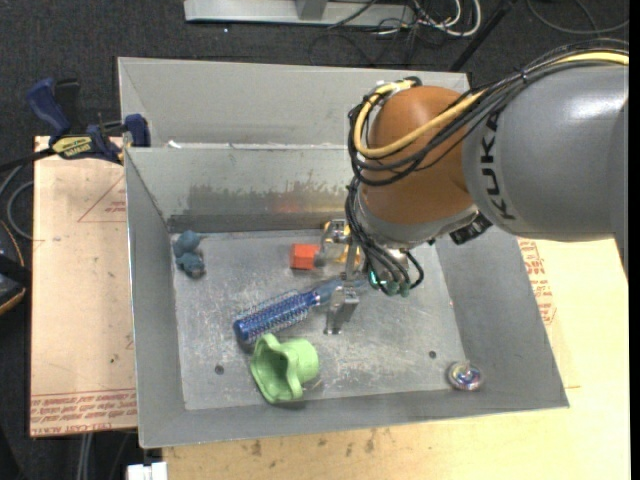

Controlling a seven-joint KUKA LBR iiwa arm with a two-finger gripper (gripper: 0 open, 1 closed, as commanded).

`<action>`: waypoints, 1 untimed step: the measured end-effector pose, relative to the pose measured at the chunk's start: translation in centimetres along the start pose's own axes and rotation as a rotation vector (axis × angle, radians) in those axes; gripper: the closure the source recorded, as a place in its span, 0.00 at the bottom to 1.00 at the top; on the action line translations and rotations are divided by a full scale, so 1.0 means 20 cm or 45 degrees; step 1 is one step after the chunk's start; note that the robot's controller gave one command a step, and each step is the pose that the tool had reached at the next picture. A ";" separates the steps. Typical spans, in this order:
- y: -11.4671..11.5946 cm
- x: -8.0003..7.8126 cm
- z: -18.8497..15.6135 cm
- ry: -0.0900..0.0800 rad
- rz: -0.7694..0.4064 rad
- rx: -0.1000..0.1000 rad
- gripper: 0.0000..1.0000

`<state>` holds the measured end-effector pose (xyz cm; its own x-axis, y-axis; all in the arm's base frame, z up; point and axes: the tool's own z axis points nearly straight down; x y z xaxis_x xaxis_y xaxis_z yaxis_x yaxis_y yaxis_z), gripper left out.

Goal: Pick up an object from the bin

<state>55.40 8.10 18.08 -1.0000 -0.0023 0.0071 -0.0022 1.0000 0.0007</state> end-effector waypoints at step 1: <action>0.09 -0.07 0.53 -0.017 -0.186 0.000 0.00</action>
Offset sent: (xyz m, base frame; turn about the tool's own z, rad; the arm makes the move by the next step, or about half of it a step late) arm 0.0093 0.0166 -0.1108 -0.1479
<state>56.70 9.84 7.44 -0.9890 -0.1477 -0.0067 -0.1478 0.9890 0.0007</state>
